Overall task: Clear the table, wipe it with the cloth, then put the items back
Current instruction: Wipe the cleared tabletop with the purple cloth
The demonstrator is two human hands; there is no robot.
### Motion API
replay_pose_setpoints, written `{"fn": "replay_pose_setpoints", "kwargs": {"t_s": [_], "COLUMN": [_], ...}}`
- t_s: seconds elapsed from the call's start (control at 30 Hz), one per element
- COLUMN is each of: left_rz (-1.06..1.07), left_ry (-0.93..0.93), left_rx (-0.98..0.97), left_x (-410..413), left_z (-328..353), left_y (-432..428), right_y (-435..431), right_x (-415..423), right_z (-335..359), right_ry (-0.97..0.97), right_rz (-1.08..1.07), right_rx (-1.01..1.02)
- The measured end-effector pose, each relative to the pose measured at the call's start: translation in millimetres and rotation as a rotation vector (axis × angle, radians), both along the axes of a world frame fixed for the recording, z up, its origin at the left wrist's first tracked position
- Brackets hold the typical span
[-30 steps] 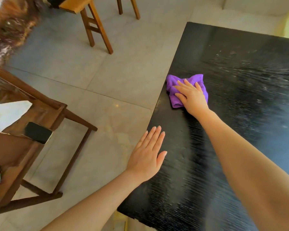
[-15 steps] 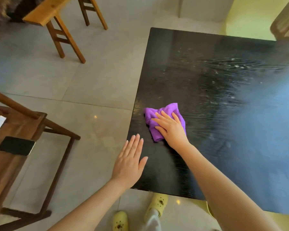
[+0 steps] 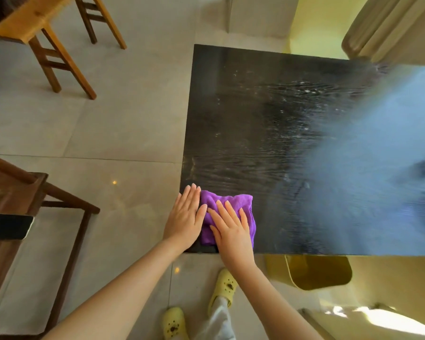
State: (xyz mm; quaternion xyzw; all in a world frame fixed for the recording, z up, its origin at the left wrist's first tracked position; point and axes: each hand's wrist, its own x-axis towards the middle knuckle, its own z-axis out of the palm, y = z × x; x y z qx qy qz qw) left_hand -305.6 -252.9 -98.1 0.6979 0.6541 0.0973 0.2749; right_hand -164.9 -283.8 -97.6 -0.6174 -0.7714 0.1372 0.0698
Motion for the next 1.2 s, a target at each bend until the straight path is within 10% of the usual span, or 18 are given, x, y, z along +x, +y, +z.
{"fn": "replay_pose_setpoints", "kwargs": {"t_s": [0.4, 0.73, 1.0, 1.2], "left_rz": [-0.065, -0.068, 0.108, 0.289], "left_ry": [0.310, 0.362, 0.080, -0.268], "left_rx": [0.135, 0.097, 0.059, -0.309], "left_x": [2.8, 1.5, 15.9, 75.4], "left_z": [-16.5, -15.8, 20.8, 40.8], "left_y": [-8.2, -7.4, 12.0, 35.3], "right_y": [109.3, 42.5, 11.8, 37.6], "right_x": [174.6, 61.2, 41.1, 97.5], "right_z": [-5.9, 7.5, 41.2, 45.7], "right_ry": [0.007, 0.039, 0.310, -0.092], "right_rz": [-0.517, -0.382, -0.272, -0.333], "right_rx": [-0.017, -0.033, -0.183, -0.277]}}
